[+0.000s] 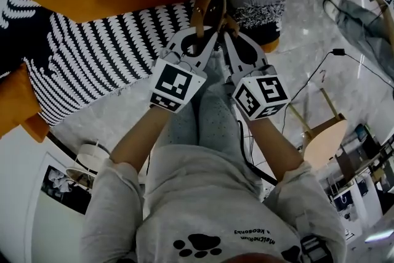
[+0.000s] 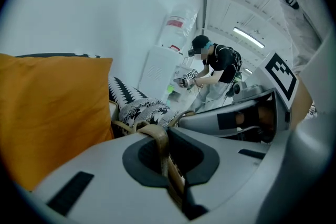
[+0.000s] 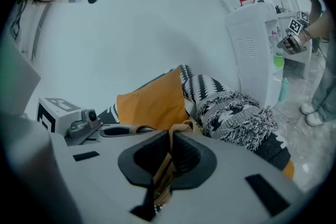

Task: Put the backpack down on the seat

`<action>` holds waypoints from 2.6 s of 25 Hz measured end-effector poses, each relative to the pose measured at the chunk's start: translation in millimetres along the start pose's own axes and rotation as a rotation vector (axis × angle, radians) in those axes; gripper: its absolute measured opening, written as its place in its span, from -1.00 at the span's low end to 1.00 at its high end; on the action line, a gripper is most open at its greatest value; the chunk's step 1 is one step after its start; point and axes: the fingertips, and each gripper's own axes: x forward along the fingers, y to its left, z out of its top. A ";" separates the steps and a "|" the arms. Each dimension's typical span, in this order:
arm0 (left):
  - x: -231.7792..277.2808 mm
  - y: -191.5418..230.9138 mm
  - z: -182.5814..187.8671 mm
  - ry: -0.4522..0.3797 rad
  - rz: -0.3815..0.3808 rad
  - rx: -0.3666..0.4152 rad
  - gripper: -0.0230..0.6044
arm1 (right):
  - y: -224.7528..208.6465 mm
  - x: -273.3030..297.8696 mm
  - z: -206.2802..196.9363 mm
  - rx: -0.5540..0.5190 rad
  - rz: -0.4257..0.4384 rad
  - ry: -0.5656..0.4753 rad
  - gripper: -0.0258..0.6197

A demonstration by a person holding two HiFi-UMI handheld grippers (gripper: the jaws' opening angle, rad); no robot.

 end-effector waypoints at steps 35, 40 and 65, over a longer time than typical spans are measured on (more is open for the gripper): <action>29.8 39.2 -46.4 0.133 0.141 -0.203 -0.85 | -50.4 29.2 -39.9 -0.135 -0.156 0.244 -0.59; 23.3 38.2 -55.0 0.129 0.152 -0.233 -0.24 | -45.6 23.9 -52.9 -0.146 -0.153 0.271 -0.17; -48.7 22.2 5.1 0.080 0.288 -0.121 -0.04 | -0.5 -17.7 15.2 -0.281 -0.161 0.193 -0.10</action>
